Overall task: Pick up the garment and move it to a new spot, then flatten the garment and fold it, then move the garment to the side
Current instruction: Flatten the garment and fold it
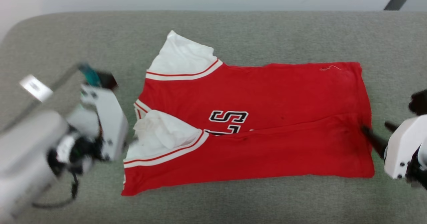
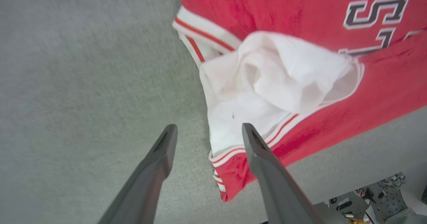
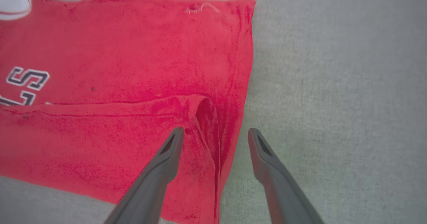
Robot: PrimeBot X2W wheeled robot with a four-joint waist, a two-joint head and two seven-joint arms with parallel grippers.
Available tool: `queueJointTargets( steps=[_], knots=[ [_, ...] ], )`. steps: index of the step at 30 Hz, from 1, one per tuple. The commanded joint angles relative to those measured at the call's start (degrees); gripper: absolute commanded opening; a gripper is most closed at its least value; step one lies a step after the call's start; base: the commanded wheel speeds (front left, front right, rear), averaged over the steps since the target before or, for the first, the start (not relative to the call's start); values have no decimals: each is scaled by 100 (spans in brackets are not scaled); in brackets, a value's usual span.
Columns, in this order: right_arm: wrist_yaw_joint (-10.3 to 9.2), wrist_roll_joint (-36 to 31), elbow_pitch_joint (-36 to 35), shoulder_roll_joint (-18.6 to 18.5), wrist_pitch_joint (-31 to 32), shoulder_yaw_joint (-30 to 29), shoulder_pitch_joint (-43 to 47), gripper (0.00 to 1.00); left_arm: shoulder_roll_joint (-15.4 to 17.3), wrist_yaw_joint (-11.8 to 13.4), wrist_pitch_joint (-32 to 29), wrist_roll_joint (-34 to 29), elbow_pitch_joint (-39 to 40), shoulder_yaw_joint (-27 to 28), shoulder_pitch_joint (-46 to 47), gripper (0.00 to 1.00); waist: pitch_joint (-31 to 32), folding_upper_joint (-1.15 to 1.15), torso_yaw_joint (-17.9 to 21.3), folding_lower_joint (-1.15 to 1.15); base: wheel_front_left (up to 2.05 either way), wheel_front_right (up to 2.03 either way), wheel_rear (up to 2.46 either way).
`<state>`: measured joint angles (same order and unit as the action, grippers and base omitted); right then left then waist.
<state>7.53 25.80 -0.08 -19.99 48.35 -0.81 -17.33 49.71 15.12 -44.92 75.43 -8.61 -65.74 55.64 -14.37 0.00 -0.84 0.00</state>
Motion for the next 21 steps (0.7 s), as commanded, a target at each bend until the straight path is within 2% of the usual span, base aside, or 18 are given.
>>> queueJointTargets(
  steps=[1, 6, 14, 17, 21],
  knots=[
    [-9, -24, -149, 63, -219, -73, -120, 100, 54, -37, 75, -54, 7, 159, 215, 100, -51, 0, 107, 0, 0, 0, 0],
    [-9, -319, -508, 210, -1273, -85, -335, 100, -22, -185, 589, -323, -348, 469, 693, 100, -228, 0, 358, 0, 0, 0, 0],
    [-9, -945, -706, 604, -3440, 156, -527, 100, -352, -885, 1587, -982, -1468, 671, 1456, 100, -648, 0, 953, 0, 0, 0, 0],
    [-9, -1050, -664, 782, -3864, 206, -445, 100, -471, -1112, 1917, -1166, -2038, 717, 1712, 100, -820, 0, 1190, 0, 0, 0, 0],
    [-9, -1072, -599, 907, -4053, 224, -389, 100, -577, -1294, 2021, -1242, -2582, 732, 1926, 100, -996, 0, 1391, 0, 0, 0, 0]
  ],
)
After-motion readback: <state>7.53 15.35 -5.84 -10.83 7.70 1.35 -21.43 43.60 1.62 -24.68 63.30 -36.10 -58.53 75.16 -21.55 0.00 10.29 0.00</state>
